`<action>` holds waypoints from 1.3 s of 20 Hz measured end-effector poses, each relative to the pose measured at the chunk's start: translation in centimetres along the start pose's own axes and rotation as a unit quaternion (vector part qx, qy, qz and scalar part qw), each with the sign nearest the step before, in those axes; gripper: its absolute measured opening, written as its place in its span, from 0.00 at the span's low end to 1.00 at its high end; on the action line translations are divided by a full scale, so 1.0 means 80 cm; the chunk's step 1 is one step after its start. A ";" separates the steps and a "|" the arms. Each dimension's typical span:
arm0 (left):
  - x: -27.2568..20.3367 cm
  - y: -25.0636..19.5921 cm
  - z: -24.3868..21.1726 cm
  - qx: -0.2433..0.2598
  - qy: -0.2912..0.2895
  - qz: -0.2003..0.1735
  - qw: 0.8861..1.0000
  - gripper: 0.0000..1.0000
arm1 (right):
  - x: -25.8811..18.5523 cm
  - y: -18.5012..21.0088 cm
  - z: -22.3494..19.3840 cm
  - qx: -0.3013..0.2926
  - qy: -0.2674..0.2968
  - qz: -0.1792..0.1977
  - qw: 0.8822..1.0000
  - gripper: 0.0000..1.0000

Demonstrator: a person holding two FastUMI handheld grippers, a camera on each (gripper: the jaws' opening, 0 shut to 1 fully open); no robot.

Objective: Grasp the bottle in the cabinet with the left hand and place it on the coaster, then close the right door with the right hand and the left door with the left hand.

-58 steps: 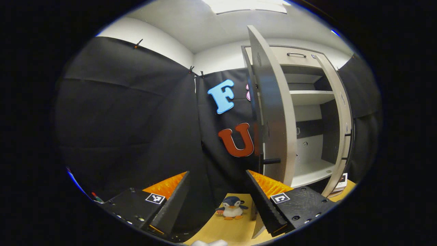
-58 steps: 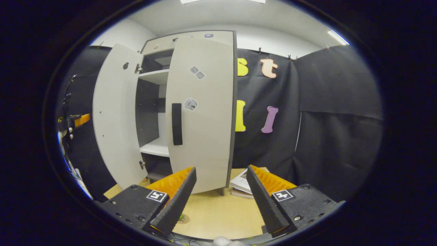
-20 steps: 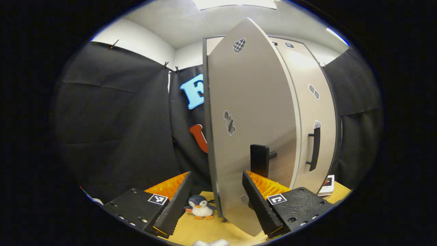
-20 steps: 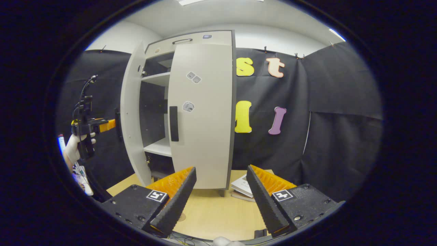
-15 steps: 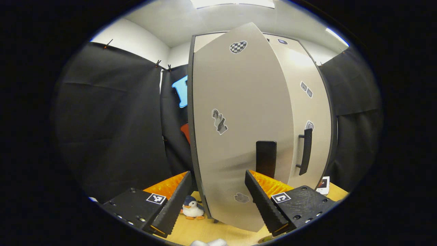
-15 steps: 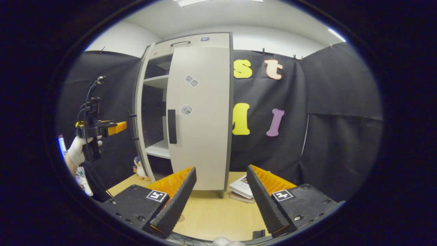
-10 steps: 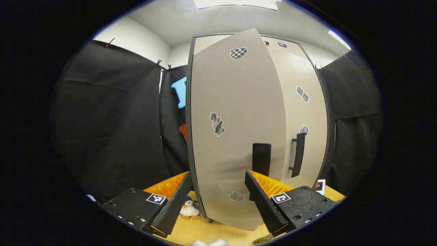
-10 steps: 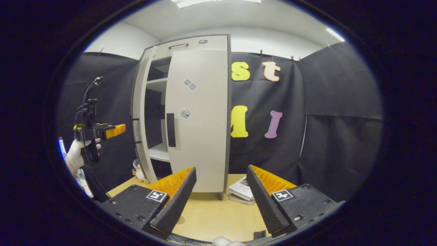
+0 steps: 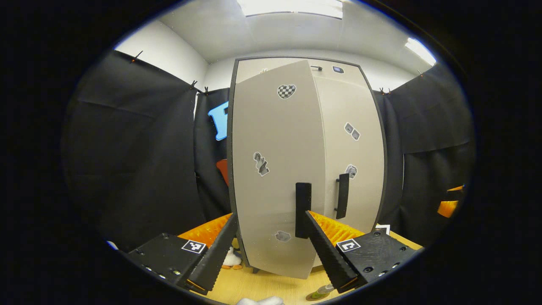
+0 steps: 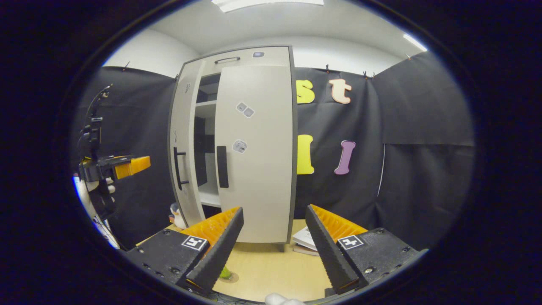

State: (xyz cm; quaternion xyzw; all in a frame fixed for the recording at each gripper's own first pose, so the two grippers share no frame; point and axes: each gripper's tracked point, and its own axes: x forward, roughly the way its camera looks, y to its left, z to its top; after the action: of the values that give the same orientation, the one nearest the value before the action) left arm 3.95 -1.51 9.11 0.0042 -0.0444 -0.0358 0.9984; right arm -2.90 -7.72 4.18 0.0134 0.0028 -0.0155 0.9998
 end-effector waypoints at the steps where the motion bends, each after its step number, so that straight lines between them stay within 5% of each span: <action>1: -0.009 0.000 0.000 -0.001 0.000 0.000 1.000 0.96 | 0.000 0.003 0.000 -0.001 -0.003 -0.001 1.000 0.97; 14: -0.099 0.010 -0.093 0.002 0.057 0.031 0.998 0.96 | -0.016 0.023 -0.018 -0.011 -0.015 -0.023 1.000 0.95; 26: -0.092 0.002 -0.088 0.002 0.043 0.017 0.999 0.96 | -0.020 0.030 -0.031 -0.020 -0.009 -0.030 0.999 0.96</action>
State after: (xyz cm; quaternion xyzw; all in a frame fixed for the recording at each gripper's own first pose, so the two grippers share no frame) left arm -2.74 -0.77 1.48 0.0071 -0.0018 -0.0187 0.9998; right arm -4.44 -5.21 1.77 -0.0063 -0.0054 -0.0452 0.9989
